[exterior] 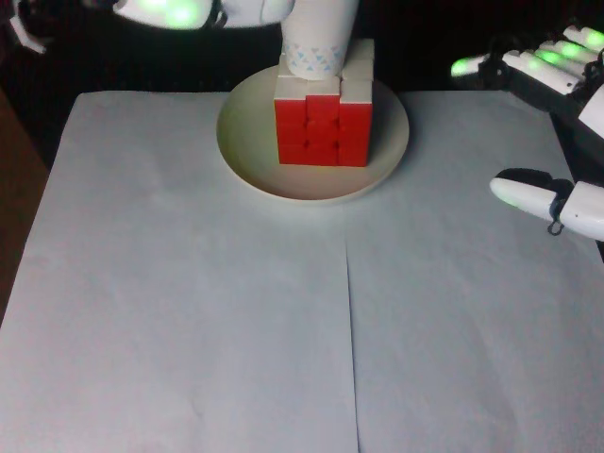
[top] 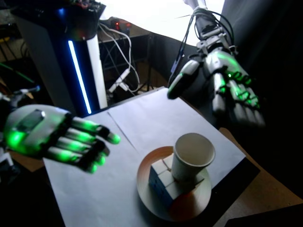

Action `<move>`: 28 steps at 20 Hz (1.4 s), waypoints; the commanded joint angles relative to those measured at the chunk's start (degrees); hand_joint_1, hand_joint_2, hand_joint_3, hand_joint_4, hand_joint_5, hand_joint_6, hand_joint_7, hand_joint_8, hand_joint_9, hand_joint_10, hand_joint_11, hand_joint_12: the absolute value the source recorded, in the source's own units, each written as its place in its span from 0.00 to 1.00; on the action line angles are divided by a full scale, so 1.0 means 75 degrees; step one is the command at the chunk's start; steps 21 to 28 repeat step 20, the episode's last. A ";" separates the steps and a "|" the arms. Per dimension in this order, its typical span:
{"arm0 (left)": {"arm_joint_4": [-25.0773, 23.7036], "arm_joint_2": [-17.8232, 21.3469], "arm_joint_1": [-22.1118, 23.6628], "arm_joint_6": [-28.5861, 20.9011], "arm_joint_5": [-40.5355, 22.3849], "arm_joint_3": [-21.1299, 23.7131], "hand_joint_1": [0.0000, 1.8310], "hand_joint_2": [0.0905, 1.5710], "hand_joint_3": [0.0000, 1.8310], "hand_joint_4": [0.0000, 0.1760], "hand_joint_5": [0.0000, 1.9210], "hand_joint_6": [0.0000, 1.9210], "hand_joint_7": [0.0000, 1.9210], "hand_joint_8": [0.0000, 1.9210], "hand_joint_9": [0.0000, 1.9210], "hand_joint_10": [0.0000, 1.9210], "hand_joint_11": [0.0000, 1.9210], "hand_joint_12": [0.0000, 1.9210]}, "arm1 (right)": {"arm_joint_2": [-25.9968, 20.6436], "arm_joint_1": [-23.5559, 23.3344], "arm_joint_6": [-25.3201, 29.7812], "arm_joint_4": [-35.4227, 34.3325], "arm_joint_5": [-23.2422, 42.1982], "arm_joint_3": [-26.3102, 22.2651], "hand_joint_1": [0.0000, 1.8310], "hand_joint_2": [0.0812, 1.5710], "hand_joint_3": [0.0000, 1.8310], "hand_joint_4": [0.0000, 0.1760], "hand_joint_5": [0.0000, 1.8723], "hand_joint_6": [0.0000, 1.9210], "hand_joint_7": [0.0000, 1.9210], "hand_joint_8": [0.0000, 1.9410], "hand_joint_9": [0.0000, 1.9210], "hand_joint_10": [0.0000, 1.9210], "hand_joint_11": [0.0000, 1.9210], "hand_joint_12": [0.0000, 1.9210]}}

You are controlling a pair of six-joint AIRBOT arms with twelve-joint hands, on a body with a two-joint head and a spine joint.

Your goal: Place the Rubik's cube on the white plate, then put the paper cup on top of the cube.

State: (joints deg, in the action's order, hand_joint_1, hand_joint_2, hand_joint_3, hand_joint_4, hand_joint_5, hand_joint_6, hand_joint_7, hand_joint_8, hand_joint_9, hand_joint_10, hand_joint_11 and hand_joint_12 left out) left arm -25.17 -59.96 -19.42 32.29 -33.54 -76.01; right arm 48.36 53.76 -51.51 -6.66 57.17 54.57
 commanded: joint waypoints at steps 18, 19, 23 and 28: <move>0.2483 0.2180 -0.1954 0.1703 -0.4006 0.1724 0.13 0.71 0.00 0.99 0.00 0.00 0.00 0.00 0.00 0.00 0.00 0.00 | -0.1332 -0.0072 -0.1120 -0.0444 0.2483 -0.0783 0.10 0.79 0.00 0.71 0.00 0.00 0.00 0.00 0.00 0.00 0.00 0.00; 0.2578 0.2298 -0.2070 0.1711 -0.4328 0.1806 0.13 0.73 0.00 1.00 0.00 0.00 0.00 0.00 0.00 0.00 0.00 0.00 | -0.1379 -0.0072 -0.1120 -0.0453 0.2620 -0.0797 0.10 0.80 0.00 0.72 0.00 0.00 0.00 0.00 0.00 0.00 0.00 0.00; 0.2603 0.2368 -0.2125 0.1711 -0.4475 0.1860 0.12 0.74 0.01 1.00 0.00 0.00 0.00 0.00 0.00 0.00 0.00 0.00 | -0.1422 -0.0072 -0.1120 -0.0457 0.2721 -0.0808 0.12 0.80 0.00 0.65 0.00 0.00 0.00 0.00 0.00 0.00 0.00 0.00; 0.2603 0.2368 -0.2125 0.1711 -0.4475 0.1860 0.12 0.74 0.01 1.00 0.00 0.00 0.00 0.00 0.00 0.00 0.00 0.00 | -0.1422 -0.0072 -0.1120 -0.0457 0.2721 -0.0808 0.12 0.80 0.00 0.65 0.00 0.00 0.00 0.00 0.00 0.00 0.00 0.00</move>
